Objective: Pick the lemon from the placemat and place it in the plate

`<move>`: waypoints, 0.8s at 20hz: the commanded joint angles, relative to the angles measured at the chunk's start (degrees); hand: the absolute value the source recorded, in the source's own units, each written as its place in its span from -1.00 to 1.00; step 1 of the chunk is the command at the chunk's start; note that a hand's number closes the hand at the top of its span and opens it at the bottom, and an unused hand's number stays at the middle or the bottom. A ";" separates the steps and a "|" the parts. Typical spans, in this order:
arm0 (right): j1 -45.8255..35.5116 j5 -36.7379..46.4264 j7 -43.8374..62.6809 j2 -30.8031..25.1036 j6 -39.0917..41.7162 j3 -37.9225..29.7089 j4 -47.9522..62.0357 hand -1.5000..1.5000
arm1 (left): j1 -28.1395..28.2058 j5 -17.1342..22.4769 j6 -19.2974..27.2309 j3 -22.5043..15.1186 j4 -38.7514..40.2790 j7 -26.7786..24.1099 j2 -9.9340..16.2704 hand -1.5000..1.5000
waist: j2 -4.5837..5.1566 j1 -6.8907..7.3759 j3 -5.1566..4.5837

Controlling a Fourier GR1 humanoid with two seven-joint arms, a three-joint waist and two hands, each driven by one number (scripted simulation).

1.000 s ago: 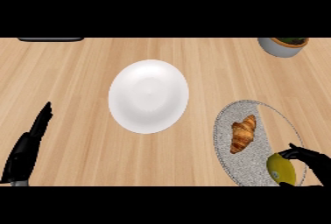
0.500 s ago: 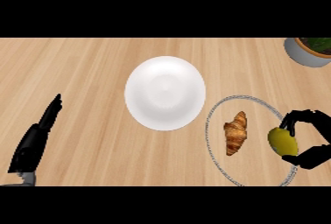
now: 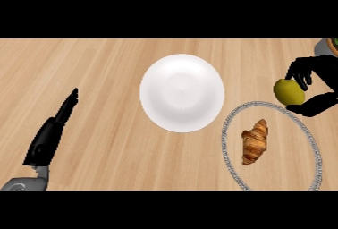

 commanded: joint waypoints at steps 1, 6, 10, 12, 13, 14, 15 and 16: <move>-9.67 3.25 -4.95 0.26 -6.07 0.04 6.77 1.00 | -1.42 0.35 -0.40 0.46 0.57 1.21 0.21 0.00 | -0.02 -0.48 0.05; -15.24 -0.08 -19.12 3.63 -12.53 -2.32 13.08 1.00 | 0.43 0.57 0.50 1.84 1.47 0.01 0.29 0.00 | -0.69 -2.74 0.04; -22.58 -3.96 -28.09 5.18 -7.95 -3.04 20.59 1.00 | 1.92 -0.68 2.14 2.02 1.37 -0.26 -0.08 0.00 | -1.34 -4.70 -0.12; -26.36 -5.27 -30.96 5.45 -2.10 -2.05 24.01 1.00 | 1.68 -0.02 1.31 2.34 0.11 1.57 0.39 0.00 | -1.82 -5.85 -0.17; -26.63 -3.82 -33.19 7.27 -5.09 -1.42 26.95 1.00 | 2.53 -0.56 2.63 2.51 0.26 1.08 -0.33 0.00 | -1.75 -6.13 -0.18; -28.67 -4.28 -34.87 6.64 -3.93 -2.08 29.18 1.00 | 2.89 -0.79 3.34 2.89 2.69 -1.35 -0.91 0.00 | -1.69 -6.59 -0.23; -31.39 -3.81 -33.99 8.75 -3.18 -0.91 29.52 1.00 | 0.65 0.52 1.74 4.51 2.18 1.12 0.96 0.00 | -1.96 -7.18 -0.25; -32.71 -2.66 -34.05 10.49 -4.18 0.02 31.23 1.00 | 2.92 0.51 1.37 4.84 3.19 -1.52 1.37 0.00 | -2.04 -7.29 -0.28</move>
